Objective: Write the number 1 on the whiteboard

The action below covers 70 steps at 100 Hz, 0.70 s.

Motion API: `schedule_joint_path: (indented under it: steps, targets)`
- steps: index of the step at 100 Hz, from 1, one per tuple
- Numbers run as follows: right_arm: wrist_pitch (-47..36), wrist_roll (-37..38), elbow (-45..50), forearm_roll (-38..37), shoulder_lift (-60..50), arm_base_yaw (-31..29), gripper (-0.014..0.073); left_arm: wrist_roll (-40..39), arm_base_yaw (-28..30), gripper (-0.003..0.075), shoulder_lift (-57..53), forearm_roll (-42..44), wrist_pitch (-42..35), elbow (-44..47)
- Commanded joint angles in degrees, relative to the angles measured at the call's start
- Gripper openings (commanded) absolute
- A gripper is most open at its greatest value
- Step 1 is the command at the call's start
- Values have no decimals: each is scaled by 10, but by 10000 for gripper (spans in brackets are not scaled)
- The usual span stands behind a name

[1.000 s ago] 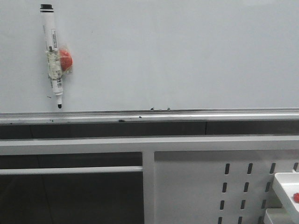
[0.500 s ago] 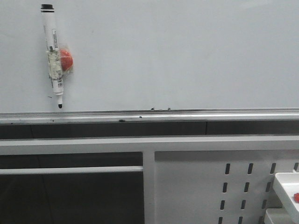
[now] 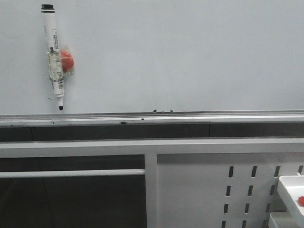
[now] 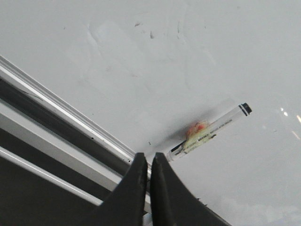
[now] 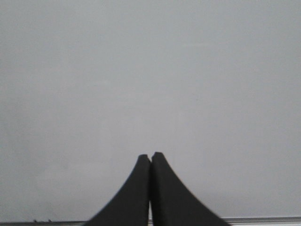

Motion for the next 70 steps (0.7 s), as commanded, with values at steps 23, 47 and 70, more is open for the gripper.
schedule_joint_path:
  steps: [23,47,70]
  targets:
    - [-47,5,-12,186,-10,-3,-50,12,-5,-19,-12,-52,-24,5]
    - [3,-11,-85,181,-6,-3,-49,193,-5,63,7,-10,-1,-89]
    - [154,-11,-178,52,50,-3,-48,286,-5,182,132,165,107,-207]
